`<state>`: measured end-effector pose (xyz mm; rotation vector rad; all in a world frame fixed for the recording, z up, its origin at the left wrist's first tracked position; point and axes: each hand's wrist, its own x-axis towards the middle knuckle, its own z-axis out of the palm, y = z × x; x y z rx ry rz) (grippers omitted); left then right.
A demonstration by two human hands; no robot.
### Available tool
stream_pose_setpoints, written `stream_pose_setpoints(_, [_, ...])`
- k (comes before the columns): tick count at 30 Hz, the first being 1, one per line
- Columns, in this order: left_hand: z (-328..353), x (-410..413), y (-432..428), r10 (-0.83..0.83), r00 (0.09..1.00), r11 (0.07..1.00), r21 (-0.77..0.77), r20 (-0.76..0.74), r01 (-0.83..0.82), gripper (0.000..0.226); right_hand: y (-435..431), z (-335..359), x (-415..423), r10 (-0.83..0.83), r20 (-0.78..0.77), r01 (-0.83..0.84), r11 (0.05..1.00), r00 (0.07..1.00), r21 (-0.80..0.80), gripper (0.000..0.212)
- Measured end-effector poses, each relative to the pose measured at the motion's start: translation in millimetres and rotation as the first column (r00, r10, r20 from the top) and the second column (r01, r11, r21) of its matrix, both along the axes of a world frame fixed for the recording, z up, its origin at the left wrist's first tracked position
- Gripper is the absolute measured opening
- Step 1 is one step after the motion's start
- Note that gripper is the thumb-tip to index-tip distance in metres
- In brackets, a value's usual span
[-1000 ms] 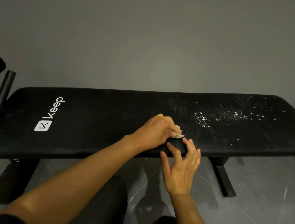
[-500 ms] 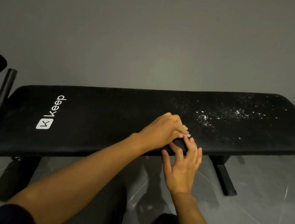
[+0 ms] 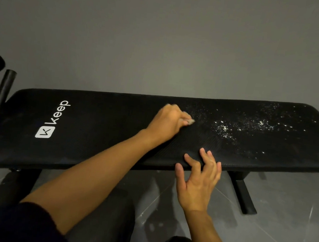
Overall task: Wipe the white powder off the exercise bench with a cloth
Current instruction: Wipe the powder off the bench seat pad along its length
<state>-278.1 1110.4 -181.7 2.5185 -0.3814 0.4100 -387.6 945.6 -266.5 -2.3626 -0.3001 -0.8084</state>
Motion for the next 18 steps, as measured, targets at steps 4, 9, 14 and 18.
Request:
stream_pose_setpoints(4, [-0.6, 9.5, -9.8, -0.017, 1.0, 0.999, 0.029, -0.011, 0.017, 0.026, -0.1, -0.2, 0.4, 0.001, 0.0, -0.001, 1.0, 1.0, -0.002, 0.038])
stream_pose_setpoints(9, [0.9, 25.4, 4.4, -0.087, 0.996, 0.994, 0.062, -0.008, 0.087, 0.027, -0.7, 1.2, 2.2, 0.0, -0.017, 0.0, 1.0, 1.0, -0.016, 0.038])
stream_pose_setpoints(14, [1.8, 48.7, -3.6, 0.069, 0.997, 0.997, 0.024, -0.041, -0.068, 0.024, -2.3, 1.5, 2.5, 0.016, -0.046, -0.017, 0.999, 0.999, -0.03, 0.04])
stream_pose_setpoints(18, [-4.8, 14.7, -7.1, -0.219, 0.976, 0.972, 0.085, 0.012, 0.217, 0.023, -0.1, -0.5, 4.4, 0.003, -0.013, -0.003, 1.0, 1.0, -0.023, 0.04])
